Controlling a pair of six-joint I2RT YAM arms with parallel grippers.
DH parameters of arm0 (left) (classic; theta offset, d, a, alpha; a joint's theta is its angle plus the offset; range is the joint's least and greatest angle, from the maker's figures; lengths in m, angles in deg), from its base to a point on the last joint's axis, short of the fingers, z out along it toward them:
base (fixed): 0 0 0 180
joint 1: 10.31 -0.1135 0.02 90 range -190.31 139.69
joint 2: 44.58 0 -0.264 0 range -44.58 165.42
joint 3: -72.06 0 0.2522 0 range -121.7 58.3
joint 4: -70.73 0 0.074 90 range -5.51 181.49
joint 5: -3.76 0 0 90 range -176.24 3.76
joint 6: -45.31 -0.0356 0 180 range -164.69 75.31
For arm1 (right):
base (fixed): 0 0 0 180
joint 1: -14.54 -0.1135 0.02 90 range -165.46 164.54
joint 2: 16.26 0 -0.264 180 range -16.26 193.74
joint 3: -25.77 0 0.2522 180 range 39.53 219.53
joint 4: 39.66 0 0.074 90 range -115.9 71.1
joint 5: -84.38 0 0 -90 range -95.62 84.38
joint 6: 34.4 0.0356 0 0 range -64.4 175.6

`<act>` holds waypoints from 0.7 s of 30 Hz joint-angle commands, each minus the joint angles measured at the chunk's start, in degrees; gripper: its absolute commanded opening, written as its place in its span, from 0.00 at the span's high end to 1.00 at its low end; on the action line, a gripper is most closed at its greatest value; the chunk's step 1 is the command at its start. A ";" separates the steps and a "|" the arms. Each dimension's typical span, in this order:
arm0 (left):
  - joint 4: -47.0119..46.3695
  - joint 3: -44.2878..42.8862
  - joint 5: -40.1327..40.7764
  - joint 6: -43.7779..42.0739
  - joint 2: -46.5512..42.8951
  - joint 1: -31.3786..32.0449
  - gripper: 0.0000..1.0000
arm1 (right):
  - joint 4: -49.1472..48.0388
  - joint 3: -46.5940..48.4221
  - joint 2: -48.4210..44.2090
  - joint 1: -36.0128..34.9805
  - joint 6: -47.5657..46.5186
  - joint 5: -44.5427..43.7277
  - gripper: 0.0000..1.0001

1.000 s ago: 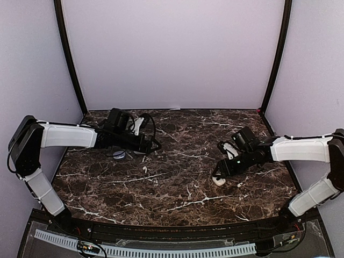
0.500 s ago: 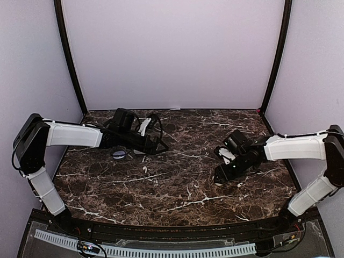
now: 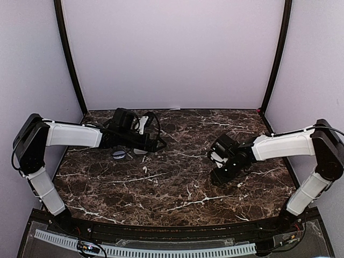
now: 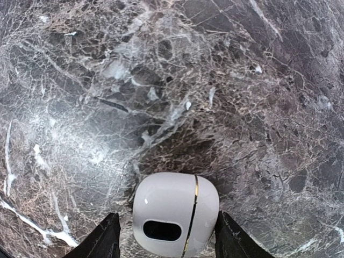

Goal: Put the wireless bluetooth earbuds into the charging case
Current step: Pick up the charging case from the center of the board.

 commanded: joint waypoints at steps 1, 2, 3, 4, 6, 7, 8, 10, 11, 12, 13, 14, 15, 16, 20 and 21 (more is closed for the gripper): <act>1.10 1.21 3.37 0.45 -3.28 -0.22 0.01 | 0.94 1.62 0.29 -0.91 0.10 -3.38 0.44; 1.14 1.20 3.31 0.35 -3.33 -0.27 0.01 | 0.94 1.80 1.71 -1.03 0.20 -3.53 0.45; 1.19 1.23 3.04 0.28 -3.39 -0.25 0.01 | 0.90 1.92 1.89 -1.09 0.20 -3.65 0.47; 1.14 1.29 2.51 0.03 -3.47 -0.22 0.01 | 0.94 1.97 2.05 -1.13 0.23 -3.86 0.48; 1.03 1.38 2.12 0.00 -3.60 -0.22 0.01 | 1.08 2.20 2.23 -1.33 0.33 -4.52 0.50; 1.21 1.32 2.47 0.30 -3.69 -0.22 0.01 | 1.16 2.33 2.29 -1.43 0.40 -4.82 0.50; 1.47 1.30 2.74 0.50 -3.58 -0.22 0.01 | 1.20 2.26 2.27 -1.56 0.30 -4.81 0.50; 2.04 1.21 3.82 0.86 -3.64 -0.39 0.01 | 1.25 2.34 2.46 -1.81 0.23 -4.62 0.48; 2.20 1.25 4.29 1.03 -3.70 -0.39 0.01 | 1.36 2.36 2.57 -1.80 0.42 -4.79 0.48; 2.24 1.34 4.55 1.09 -3.76 -0.46 0.01 | 1.48 2.42 2.73 -1.91 0.65 -4.95 0.48; 2.18 1.50 4.60 1.15 -3.81 -0.48 0.01 | 1.58 2.47 2.78 -1.96 0.79 -5.10 0.49; 2.07 1.63 4.54 1.10 -3.96 -0.48 0.01 | 1.60 2.46 2.70 -2.01 0.69 -5.21 0.51; 1.85 1.77 4.20 1.08 -4.07 -0.55 0.01 | 1.56 2.45 2.59 -2.06 0.63 -5.23 0.53; 1.64 1.89 3.66 0.97 -4.16 -0.53 0.01 | 1.44 2.51 2.23 -2.05 0.52 -5.12 0.54; -0.59 2.42 -4.73 0.58 -4.13 -0.53 0.03 | -0.81 2.46 -0.43 -2.99 -0.67 -5.20 0.59; -0.81 2.19 -7.82 0.97 -3.86 -0.50 0.04 | -1.80 2.41 -1.74 -3.56 -1.32 -5.07 0.59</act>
